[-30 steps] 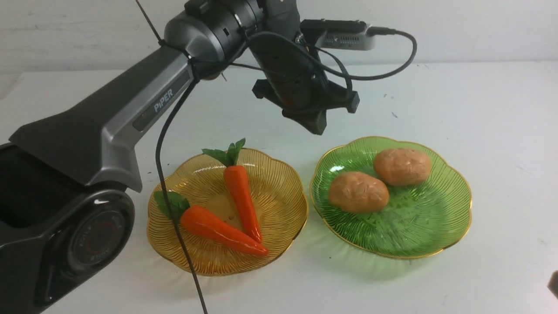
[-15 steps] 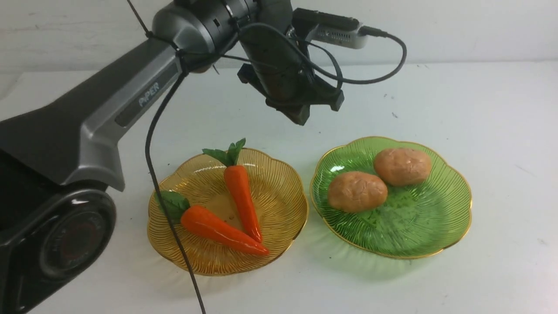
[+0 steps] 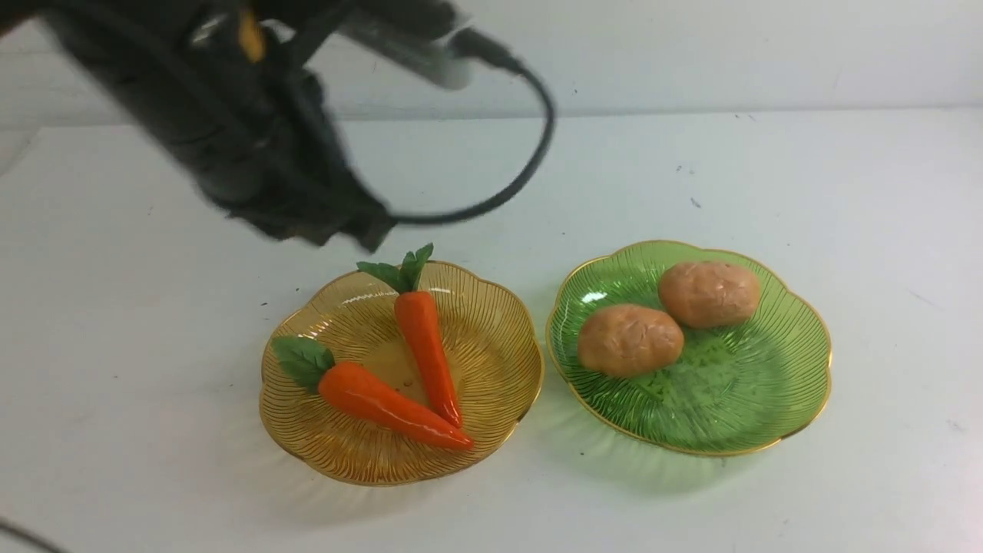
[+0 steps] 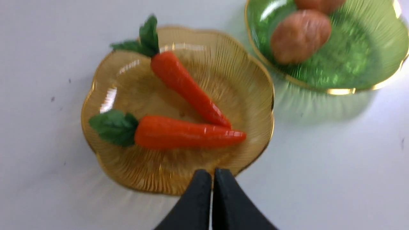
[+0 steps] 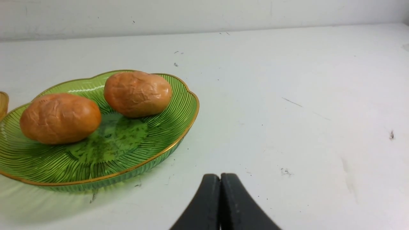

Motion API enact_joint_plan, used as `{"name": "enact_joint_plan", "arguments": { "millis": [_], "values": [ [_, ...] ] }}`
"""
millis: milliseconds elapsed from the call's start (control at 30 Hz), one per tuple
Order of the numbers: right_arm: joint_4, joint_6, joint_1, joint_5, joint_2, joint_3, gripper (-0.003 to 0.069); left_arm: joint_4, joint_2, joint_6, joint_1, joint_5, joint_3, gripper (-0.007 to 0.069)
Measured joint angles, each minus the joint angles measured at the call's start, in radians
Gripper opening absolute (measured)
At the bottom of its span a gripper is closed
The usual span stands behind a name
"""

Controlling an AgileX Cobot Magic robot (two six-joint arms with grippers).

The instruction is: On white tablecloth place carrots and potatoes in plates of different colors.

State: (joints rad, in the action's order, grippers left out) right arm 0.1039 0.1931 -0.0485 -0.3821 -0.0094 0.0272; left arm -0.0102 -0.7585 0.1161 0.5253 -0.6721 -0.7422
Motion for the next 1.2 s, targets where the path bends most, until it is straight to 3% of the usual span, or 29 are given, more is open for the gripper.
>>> {"name": "enact_joint_plan", "arguments": {
  "millis": [100,333,633,833,967,1200],
  "values": [
    [0.000,0.000,0.000,0.000,0.000,0.000,-0.0015,0.000,0.193,0.014,0.000,0.174,0.144,-0.0003],
    [0.000,0.001,0.001,0.005,0.000,-0.001,-0.0015,-0.061,0.763,-0.010,0.000,0.217,0.270,-0.0003],
    [0.001,0.002,0.002,-0.001,0.000,0.000,-0.0015,-0.113,0.589,-0.004,-0.037,0.258,0.367,-0.0003],
    [0.003,0.002,0.002,-0.001,0.000,0.000,-0.0015,0.033,0.608,-0.109,-0.270,0.356,0.559,-0.0003],
    [0.003,0.002,0.002,-0.001,0.000,0.000,-0.0015,0.045,0.647,-0.190,-0.401,0.374,0.675,-0.0003],
    [0.003,0.002,0.002,-0.001,0.000,0.000,-0.0015,0.032,0.753,-0.199,-0.466,0.368,0.770,-0.0003]
  ]
}}
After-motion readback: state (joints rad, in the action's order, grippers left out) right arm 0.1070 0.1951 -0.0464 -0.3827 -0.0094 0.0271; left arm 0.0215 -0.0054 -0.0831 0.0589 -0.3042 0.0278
